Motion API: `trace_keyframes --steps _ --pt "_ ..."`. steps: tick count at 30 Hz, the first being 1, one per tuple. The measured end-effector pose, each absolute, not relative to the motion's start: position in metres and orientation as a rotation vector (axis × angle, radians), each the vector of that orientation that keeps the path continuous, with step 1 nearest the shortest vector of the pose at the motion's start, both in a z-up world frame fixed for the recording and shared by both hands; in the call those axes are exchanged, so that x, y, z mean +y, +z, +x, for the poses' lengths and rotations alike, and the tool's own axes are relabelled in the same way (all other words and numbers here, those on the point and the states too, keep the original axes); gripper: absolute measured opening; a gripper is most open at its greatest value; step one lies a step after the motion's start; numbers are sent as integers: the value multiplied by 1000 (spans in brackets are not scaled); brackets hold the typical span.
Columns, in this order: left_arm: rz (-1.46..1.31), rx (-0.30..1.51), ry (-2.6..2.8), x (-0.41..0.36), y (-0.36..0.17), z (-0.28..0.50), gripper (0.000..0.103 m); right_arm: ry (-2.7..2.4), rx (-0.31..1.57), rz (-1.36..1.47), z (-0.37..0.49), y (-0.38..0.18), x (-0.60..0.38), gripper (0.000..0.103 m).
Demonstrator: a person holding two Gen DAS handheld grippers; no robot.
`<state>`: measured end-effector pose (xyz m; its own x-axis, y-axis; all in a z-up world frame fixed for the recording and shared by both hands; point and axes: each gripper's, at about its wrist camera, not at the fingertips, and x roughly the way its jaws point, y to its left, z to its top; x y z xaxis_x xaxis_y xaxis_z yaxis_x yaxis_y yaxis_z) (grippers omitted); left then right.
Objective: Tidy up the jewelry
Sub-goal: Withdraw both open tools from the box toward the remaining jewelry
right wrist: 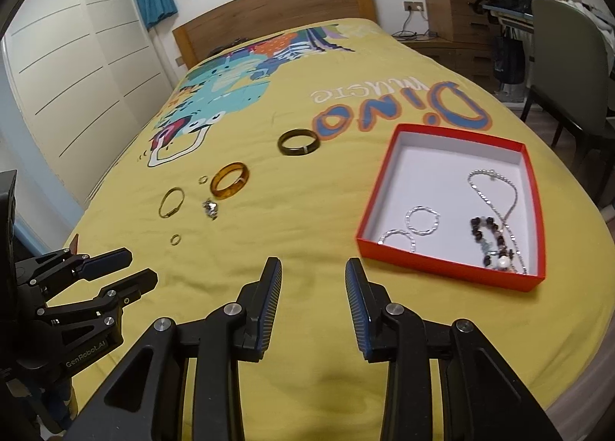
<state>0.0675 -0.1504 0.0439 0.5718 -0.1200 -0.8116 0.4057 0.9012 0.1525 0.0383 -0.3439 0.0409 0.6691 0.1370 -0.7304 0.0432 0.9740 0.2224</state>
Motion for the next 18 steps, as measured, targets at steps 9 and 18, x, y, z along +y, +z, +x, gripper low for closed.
trace_keyframes --steps 9,18 --pt "314 939 -276 -129 35 77 37 91 850 216 47 39 -323 41" --pt "262 986 -221 -93 13 93 37 136 876 204 66 28 -305 41"
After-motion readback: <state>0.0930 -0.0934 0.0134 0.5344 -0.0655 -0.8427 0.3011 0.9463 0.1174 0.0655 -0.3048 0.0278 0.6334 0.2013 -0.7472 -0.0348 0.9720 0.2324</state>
